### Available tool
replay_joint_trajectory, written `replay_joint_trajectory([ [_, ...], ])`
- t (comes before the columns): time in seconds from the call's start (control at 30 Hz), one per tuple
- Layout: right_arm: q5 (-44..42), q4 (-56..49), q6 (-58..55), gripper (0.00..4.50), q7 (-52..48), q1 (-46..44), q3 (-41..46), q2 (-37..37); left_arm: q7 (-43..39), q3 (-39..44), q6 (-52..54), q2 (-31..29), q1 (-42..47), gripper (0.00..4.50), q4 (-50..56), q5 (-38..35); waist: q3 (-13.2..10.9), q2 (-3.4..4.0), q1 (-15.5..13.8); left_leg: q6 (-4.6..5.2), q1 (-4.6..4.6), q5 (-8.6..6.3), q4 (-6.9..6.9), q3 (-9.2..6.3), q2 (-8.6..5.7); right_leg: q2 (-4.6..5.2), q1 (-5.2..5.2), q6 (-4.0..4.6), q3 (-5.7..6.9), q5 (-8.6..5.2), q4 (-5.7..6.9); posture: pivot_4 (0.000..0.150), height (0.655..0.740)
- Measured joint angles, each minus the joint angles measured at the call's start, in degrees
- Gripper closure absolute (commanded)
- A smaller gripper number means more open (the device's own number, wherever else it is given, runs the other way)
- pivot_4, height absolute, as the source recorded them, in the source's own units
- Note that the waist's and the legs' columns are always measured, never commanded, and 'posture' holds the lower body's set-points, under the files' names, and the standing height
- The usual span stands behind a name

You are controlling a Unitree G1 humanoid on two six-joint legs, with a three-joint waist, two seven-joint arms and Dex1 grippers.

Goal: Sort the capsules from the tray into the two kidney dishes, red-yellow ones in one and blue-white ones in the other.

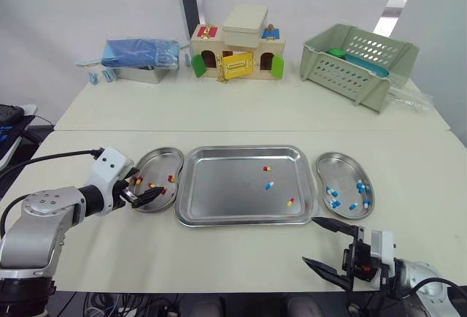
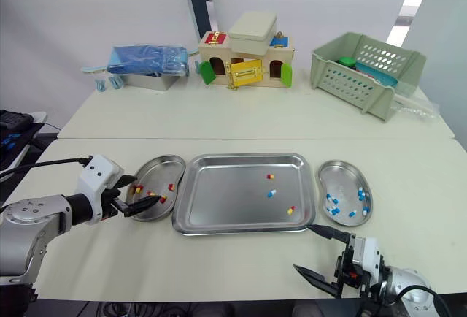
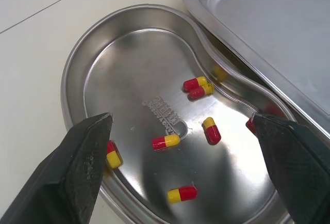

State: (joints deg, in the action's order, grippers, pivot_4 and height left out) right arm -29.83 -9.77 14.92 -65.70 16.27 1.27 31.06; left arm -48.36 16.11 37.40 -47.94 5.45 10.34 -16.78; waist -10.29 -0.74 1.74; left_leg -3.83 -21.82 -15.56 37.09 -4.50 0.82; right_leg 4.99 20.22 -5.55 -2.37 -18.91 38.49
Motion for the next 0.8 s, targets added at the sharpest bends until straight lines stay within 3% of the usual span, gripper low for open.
replay_joint_trajectory([
  [0.2,-3.2,-3.6,-9.0,0.0,3.5,-0.5,8.0,7.3,-3.3,10.1,-3.5,-0.8,-5.4,0.02,0.0,-4.6,0.0,-0.02,0.2,0.01,0.03,0.0,-0.03,0.03,0.01,0.0,0.03,0.06,-0.02,-0.04,0.06,0.15,0.74],
  [0.4,-5.8,-2.1,-20.0,0.0,5.9,-1.5,18.1,15.6,-6.2,22.3,-7.6,-4.7,-14.9,0.02,-6.1,-4.5,0.0,-0.12,0.1,0.01,0.03,-0.01,-0.03,0.03,0.01,0.0,0.02,0.1,0.01,-0.07,0.05,0.15,0.74],
  [0.6,-3.2,9.6,-24.9,0.0,4.6,-6.7,20.0,20.8,-7.6,28.4,-15.4,-6.4,-19.0,0.02,-15.9,-2.4,0.0,-0.21,0.1,0.01,0.04,-0.01,-0.03,0.1,0.01,0.02,0.02,0.1,-0.01,-0.07,0.05,0.15,0.74],
  [0.8,0.9,24.3,-24.1,0.0,1.3,-14.2,20.1,24.4,-8.6,29.2,-21.3,-6.8,-20.5,0.02,-23.2,-1.1,0.0,-0.24,0.2,0.02,0.03,-0.01,-0.05,0.1,0.03,0.01,0.04,0.12,0.01,-0.09,0.05,0.15,0.74],
])
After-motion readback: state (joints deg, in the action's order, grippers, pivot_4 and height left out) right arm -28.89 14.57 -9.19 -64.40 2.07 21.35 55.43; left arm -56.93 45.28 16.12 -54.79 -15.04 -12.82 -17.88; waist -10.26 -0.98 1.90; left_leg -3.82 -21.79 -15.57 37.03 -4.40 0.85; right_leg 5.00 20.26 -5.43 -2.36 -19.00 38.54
